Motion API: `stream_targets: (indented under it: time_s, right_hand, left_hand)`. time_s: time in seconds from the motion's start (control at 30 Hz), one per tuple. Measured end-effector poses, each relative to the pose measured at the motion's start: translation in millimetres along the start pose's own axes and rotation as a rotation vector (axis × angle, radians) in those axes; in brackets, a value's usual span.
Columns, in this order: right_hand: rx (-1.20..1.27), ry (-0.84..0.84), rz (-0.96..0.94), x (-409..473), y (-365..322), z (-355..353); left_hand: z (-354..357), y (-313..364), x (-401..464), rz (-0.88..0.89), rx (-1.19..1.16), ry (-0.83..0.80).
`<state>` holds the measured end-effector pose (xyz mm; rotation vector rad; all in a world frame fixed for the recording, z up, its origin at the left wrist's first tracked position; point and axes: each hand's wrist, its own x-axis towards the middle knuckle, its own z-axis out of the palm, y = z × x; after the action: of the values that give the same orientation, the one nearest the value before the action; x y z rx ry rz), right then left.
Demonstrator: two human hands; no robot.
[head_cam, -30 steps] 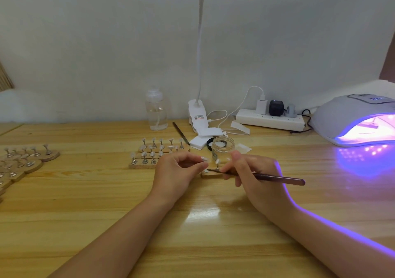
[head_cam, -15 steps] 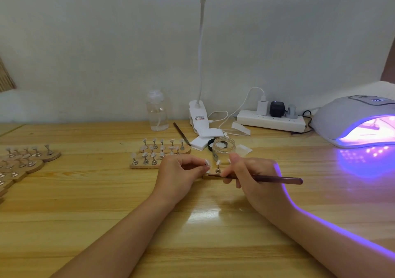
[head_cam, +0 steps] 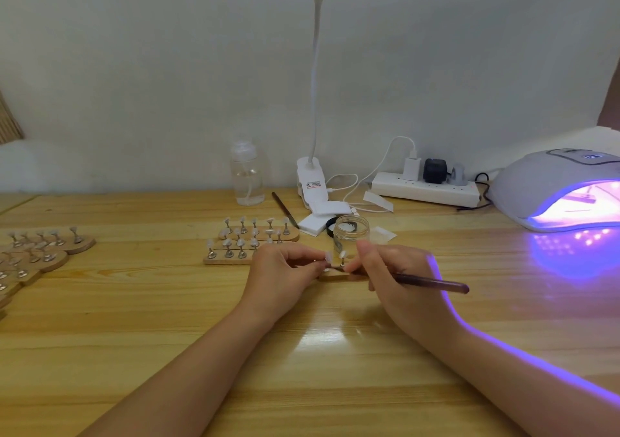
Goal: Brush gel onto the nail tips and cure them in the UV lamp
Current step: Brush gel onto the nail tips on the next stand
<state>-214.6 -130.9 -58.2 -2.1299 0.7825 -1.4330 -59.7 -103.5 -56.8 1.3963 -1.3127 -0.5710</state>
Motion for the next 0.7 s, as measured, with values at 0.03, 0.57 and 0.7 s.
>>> stream_targets:
  time_s: [0.03, 0.57, 0.7]
  right_hand:
    - [0.020, 0.003, 0.013, -0.4, 0.2, -0.1]
    - [0.192, 0.036, 0.073, -0.4, -1.0, -0.7]
    - [0.127, 0.024, 0.044, 0.3, -2.2, -1.0]
  left_hand:
    - [0.1, 0.1, 0.0, -0.002, 0.002, 0.002]
    - [-0.7, 3.1, -1.6, -0.001, 0.000, 0.005]
    - [-1.1, 1.9, -0.7, -0.015, -0.025, -0.005]
